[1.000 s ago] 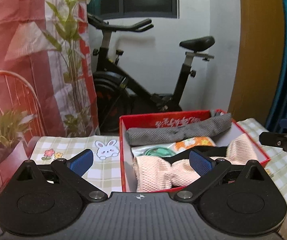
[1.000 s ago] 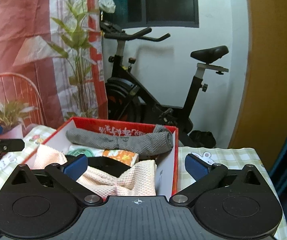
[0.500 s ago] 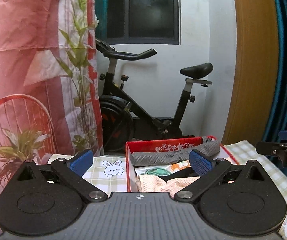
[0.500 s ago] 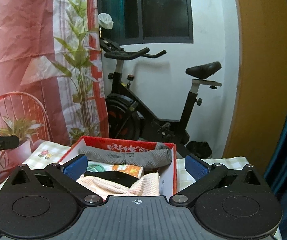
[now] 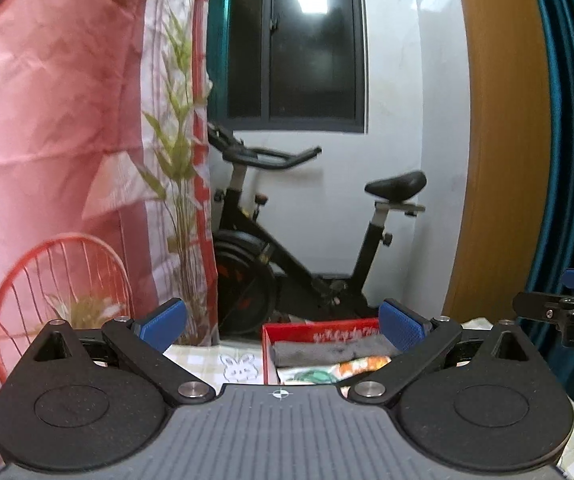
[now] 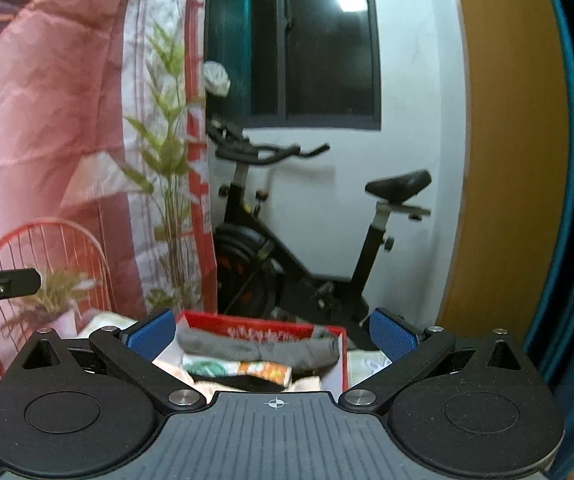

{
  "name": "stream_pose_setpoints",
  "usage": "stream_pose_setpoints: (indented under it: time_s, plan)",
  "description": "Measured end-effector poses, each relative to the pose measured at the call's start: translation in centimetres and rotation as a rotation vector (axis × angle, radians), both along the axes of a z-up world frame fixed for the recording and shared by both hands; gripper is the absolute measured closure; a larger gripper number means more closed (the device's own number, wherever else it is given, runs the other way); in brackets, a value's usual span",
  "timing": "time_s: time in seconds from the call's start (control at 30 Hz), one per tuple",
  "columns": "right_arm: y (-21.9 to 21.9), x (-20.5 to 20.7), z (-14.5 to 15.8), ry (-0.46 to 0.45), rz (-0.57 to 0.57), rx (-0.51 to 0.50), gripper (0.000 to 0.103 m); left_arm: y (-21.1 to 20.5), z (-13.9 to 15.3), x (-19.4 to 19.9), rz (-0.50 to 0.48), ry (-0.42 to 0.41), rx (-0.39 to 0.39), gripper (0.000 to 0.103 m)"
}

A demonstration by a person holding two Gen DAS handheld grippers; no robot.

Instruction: Organize soft objects

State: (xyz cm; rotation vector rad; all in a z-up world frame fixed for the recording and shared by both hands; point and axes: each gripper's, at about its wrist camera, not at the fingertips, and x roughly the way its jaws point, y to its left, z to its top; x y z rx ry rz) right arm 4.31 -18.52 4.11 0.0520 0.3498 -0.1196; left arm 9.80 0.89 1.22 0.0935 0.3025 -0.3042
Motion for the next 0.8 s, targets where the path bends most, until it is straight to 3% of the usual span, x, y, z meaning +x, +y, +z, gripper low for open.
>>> stream_pose_setpoints:
  time_s: [0.23, 0.8]
  plan:
    - [0.1, -1.7, 2.5, -0.053, -0.011, 0.005, 0.0, 0.3, 2.1, -1.5, 0.004, -0.031, -0.037, 0.0]
    - [-0.3, -2.2, 3.1, -0.063, -0.008, 0.012, 0.0, 0.6, 1.9, -0.6, 0.009, 0.001, -0.036, 0.0]
